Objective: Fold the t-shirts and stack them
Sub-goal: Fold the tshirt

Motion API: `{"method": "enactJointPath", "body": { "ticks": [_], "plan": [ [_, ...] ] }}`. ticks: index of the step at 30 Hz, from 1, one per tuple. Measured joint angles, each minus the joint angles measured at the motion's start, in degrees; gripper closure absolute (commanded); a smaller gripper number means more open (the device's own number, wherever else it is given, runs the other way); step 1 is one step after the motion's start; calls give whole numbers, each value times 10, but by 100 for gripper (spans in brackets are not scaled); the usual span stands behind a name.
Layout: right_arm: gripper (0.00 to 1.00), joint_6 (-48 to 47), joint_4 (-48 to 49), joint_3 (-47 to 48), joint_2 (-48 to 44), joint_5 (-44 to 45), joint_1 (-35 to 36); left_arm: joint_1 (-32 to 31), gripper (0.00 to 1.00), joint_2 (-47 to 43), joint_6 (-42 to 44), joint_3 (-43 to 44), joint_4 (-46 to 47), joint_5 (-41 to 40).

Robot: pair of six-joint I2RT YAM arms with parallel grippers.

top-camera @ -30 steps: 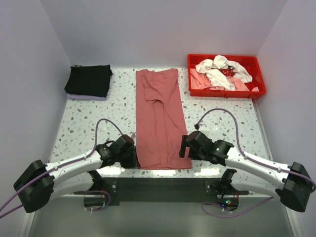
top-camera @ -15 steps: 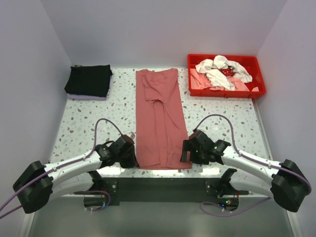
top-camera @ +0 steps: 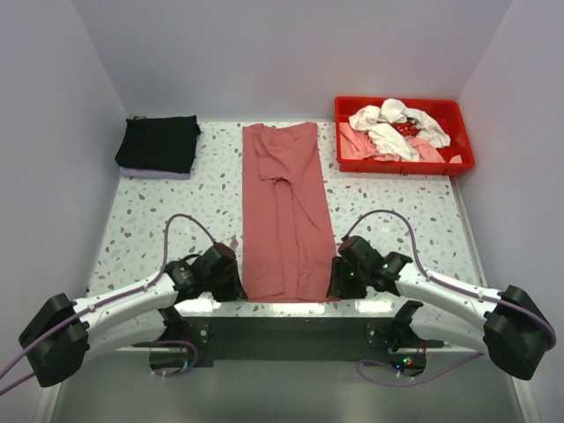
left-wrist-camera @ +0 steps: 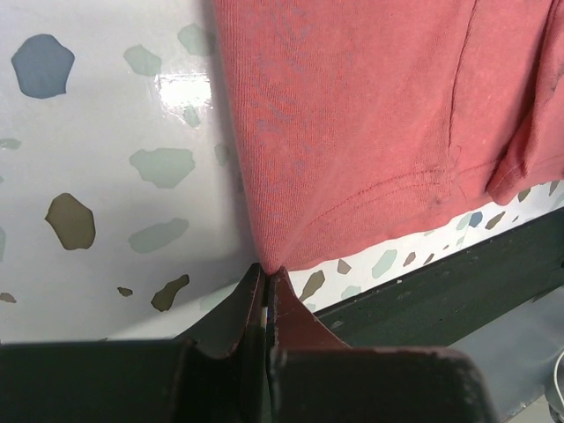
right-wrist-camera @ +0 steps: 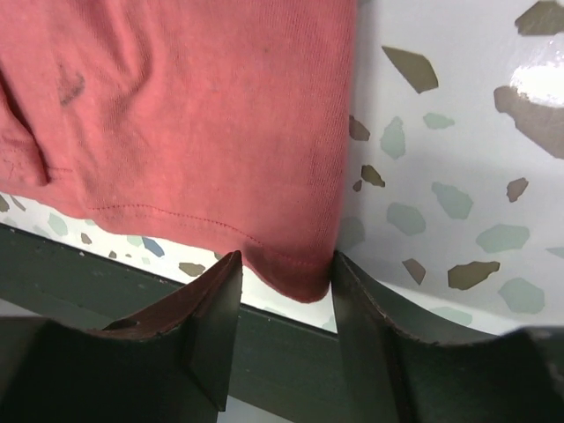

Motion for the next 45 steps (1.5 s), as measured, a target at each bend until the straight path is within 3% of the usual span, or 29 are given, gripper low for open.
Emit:
{"method": "enactJointPath", "body": {
  "ticks": [8,13,35,45],
  "plan": [
    [69,-1,9,-3,13,-17,0,0,100,0,-1,0,0,0],
    [100,-3,22,-6,24,-28,0,0,100,-3,-3,0,0,0],
    [100,-3,32,-42,-65,-93,0,-42,100,-114,-53,-31,-36,-3],
    [100,-59,16,100,5,-48,-14,-41,100,-12,-17,108,-69,-91]
  ]
}}
